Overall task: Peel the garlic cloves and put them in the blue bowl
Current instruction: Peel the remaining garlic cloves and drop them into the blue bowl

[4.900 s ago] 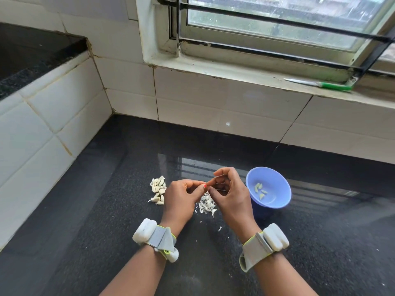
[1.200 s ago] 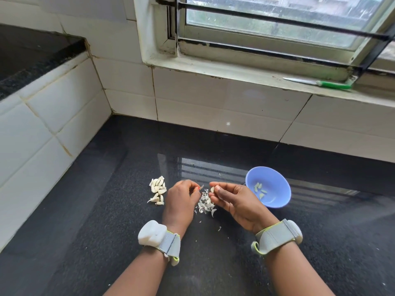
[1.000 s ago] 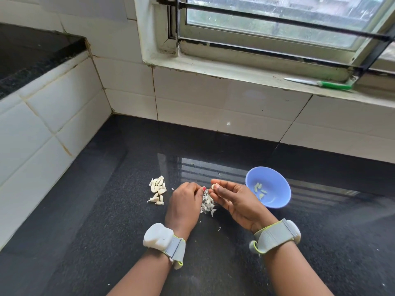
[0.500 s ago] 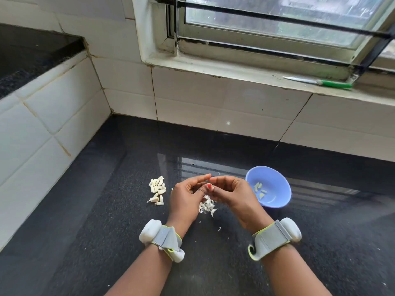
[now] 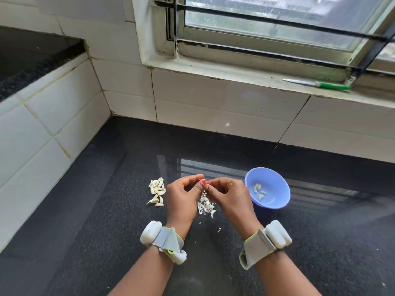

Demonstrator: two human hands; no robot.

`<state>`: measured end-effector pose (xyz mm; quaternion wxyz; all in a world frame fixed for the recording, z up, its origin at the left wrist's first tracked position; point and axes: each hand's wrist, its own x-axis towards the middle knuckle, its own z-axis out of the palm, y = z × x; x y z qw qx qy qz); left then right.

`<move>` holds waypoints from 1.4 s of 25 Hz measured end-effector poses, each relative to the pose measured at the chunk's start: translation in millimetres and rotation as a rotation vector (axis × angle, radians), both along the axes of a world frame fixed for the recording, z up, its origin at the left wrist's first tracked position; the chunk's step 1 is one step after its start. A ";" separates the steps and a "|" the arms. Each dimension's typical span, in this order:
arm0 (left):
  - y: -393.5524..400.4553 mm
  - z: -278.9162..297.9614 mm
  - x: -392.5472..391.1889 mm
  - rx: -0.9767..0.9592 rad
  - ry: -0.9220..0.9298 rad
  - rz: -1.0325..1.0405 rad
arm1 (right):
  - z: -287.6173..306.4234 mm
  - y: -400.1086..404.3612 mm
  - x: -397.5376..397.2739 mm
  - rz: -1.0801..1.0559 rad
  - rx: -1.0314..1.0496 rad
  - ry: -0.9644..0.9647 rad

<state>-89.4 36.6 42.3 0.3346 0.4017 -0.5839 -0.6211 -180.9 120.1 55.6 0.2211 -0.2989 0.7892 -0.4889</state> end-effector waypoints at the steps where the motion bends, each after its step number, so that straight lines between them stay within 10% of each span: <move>1: 0.2 0.3 0.0 -0.035 -0.016 -0.002 | 0.6 -0.4 1.7 -0.001 0.015 0.037; 35: 1.8 5.9 0.8 0.356 0.202 0.029 | 1.3 2.5 1.2 0.068 0.036 0.241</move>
